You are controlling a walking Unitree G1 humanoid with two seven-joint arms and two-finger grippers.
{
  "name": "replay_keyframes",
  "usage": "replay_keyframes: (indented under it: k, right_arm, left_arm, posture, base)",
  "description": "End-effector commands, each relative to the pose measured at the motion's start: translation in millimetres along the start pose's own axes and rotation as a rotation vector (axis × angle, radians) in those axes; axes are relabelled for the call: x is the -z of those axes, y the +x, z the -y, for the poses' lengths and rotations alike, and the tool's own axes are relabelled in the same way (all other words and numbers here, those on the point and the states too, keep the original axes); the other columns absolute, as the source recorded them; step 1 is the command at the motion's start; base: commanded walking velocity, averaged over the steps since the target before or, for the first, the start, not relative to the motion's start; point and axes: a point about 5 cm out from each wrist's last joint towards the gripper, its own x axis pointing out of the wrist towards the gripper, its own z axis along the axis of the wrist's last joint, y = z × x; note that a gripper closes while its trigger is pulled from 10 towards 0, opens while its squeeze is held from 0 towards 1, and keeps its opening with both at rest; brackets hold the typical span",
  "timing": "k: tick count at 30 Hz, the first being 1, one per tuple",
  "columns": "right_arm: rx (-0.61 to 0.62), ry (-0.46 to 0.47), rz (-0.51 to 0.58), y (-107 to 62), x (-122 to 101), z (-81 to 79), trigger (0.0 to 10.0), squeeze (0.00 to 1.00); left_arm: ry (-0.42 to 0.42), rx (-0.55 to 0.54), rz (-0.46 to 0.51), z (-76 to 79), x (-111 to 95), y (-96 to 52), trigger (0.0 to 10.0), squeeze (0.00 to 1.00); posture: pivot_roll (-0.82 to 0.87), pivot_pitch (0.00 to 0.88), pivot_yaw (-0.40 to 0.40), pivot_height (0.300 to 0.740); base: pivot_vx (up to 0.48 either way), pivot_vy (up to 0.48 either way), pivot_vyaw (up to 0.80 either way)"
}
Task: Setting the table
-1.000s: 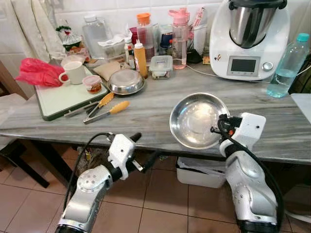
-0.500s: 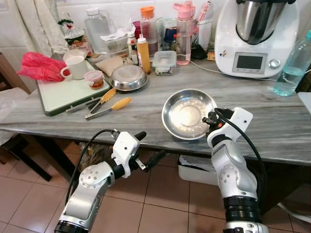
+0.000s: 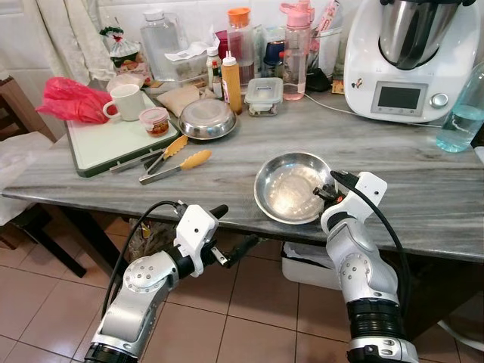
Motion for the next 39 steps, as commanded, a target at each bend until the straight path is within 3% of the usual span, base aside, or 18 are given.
replay_keyframes:
  k: [1, 27, 28, 29, 30, 39]
  right_arm:
    - [0.019, -0.007, -0.007, 1.5, -2, 0.4, 10.0, 0.0]
    - [0.127, 0.02, -0.046, 8.6, -1, 21.0, 10.0, 0.0]
    - [0.128, 0.022, -0.047, 8.7, -1, 21.3, 10.0, 0.25]
    - [0.128, 0.022, -0.048, 8.8, -1, 21.5, 10.0, 0.65]
    - [0.124, 0.02, -0.048, 8.8, 0, 21.2, 10.0, 1.0]
    - [0.108, 0.021, -0.058, 9.3, 4, 18.1, 10.0, 1.0]
  left_arm:
    - [0.028, 0.003, 0.002, -1.8, -6, 2.6, 10.0, 0.0]
    - [0.022, 0.053, -0.027, 2.9, -1, 4.5, 10.0, 0.0]
    - [0.021, 0.054, -0.027, 3.0, -1, 4.4, 10.0, 0.0]
    - [0.021, 0.054, -0.027, 3.0, -1, 4.4, 10.0, 0.0]
    - [0.021, 0.055, -0.029, 2.8, -1, 4.3, 10.0, 0.0]
    - [0.022, 0.056, -0.031, 2.1, 0, 4.8, 10.0, 0.0]
  posture:
    - [-0.06, 0.0, 0.09, 0.74]
    - [-0.06, 0.0, 0.098, 0.74]
    - [-0.06, 0.0, 0.099, 0.74]
    - [-0.06, 0.0, 0.099, 0.74]
    - [-0.07, 0.0, 0.101, 0.74]
    - [-0.07, 0.0, 0.101, 0.74]
  base:
    - [0.0, 0.0, 0.0]
    - [0.0, 0.0, 0.0]
    - [0.0, 0.0, 0.0]
    - [0.0, 0.0, 0.0]
    - [0.0, 0.0, 0.0]
    - [0.0, 0.0, 0.0]
